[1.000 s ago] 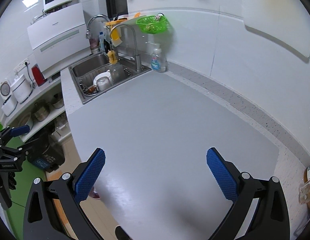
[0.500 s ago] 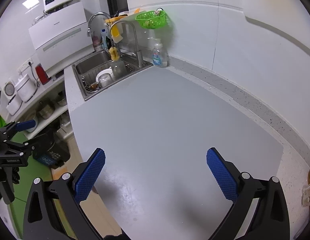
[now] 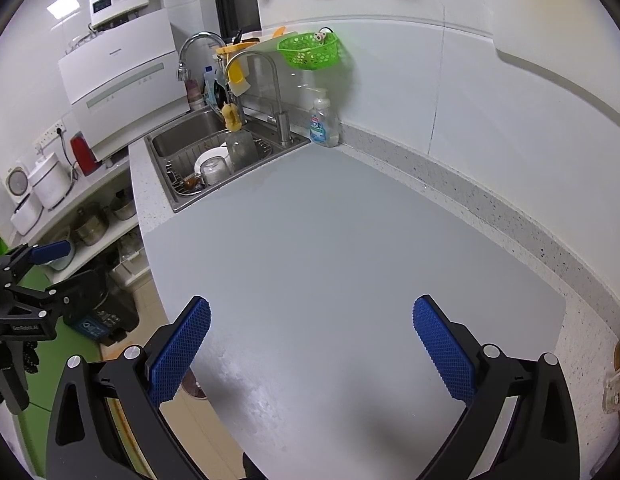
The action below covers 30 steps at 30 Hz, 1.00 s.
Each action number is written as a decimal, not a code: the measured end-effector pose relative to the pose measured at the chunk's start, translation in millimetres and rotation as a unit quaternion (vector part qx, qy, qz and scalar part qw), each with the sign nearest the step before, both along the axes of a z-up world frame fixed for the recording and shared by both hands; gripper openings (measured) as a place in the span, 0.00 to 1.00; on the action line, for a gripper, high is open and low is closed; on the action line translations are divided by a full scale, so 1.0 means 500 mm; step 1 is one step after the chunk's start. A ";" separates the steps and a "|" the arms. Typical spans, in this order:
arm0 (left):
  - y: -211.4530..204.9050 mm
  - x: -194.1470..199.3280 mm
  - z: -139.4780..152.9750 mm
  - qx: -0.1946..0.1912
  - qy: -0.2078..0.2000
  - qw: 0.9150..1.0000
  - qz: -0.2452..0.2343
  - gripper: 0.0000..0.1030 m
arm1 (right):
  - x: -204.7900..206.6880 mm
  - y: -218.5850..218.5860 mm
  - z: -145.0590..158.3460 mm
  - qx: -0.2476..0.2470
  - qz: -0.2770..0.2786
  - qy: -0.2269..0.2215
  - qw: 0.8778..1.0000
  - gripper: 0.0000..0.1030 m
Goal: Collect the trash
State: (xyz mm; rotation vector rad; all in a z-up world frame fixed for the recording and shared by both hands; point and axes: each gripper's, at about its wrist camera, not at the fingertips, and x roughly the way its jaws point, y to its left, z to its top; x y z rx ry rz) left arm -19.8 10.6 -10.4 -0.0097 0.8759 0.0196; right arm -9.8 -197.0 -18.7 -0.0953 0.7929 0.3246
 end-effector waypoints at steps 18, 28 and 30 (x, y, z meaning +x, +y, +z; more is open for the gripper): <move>0.015 0.007 -0.006 -0.005 0.004 1.000 0.008 0.97 | 0.014 0.019 -0.003 -0.009 0.019 -0.002 1.000 0.94; 0.012 0.002 -0.008 -0.004 0.004 1.000 0.007 0.97 | 0.017 0.019 -0.003 -0.008 0.020 -0.002 1.000 0.94; 0.012 0.002 -0.008 -0.003 0.003 1.000 0.007 0.97 | 0.016 0.019 -0.003 -0.009 0.020 -0.001 1.000 0.94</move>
